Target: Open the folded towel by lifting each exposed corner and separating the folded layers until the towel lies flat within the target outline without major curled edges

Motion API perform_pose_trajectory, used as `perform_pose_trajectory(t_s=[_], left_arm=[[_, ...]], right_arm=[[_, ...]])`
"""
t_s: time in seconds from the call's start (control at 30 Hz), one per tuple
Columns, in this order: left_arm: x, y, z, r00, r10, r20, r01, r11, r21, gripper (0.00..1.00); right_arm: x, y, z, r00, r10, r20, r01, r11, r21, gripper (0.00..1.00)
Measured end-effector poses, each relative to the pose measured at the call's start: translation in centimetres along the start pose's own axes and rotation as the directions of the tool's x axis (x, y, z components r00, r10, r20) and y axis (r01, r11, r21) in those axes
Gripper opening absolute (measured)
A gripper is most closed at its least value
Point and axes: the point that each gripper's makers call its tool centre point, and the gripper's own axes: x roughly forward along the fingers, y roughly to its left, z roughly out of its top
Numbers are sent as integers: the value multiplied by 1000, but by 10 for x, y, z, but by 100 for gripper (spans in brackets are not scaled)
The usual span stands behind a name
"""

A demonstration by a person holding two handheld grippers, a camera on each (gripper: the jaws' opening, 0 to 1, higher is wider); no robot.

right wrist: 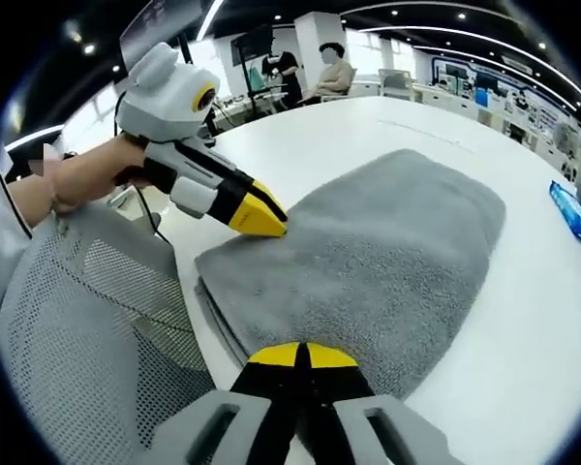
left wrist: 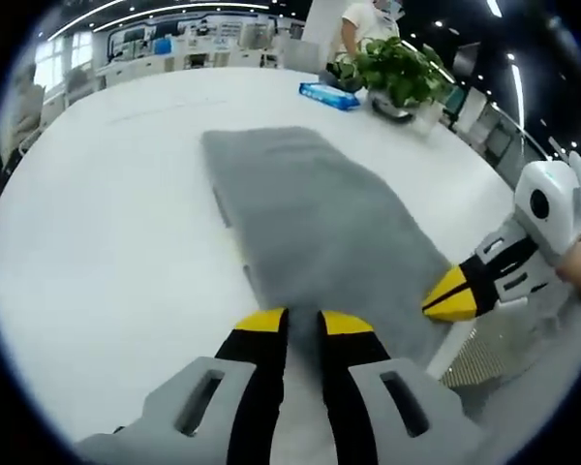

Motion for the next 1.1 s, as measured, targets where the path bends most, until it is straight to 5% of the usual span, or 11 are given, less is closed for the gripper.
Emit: perform_pose_trajectory(t_s=[0.17,0.4,0.6,0.77,0.9,1.07,1.1], left_arm=[[2,-2,-1,1000,2,-4,-2,998,62,9],[0,-4,4,1000,10,6,-10,990,142,0],[-5,-34,31,989,-81,121,45,959,280,0],[-3,-55,36,984,-108,143,33,894,447,0],[0,-65,33,987,-104,126,17,832,554,0],[3,-81,27,989,-104,105,2,716,699,0],[4,-85,25,990,-101,98,-5,673,740,0]], right_arm=[[-1,2,4,1000,15,16,-15,1000,21,0],[-9,-7,26,992,-12,122,4,998,63,0],[-23,-20,55,960,-58,272,7,983,184,0],[-33,-27,73,919,-61,390,-86,933,349,2],[-25,-31,71,923,-85,374,-85,906,415,5],[-13,-31,82,921,-88,379,-106,881,462,9],[-11,-33,83,922,-94,376,-107,871,480,10]])
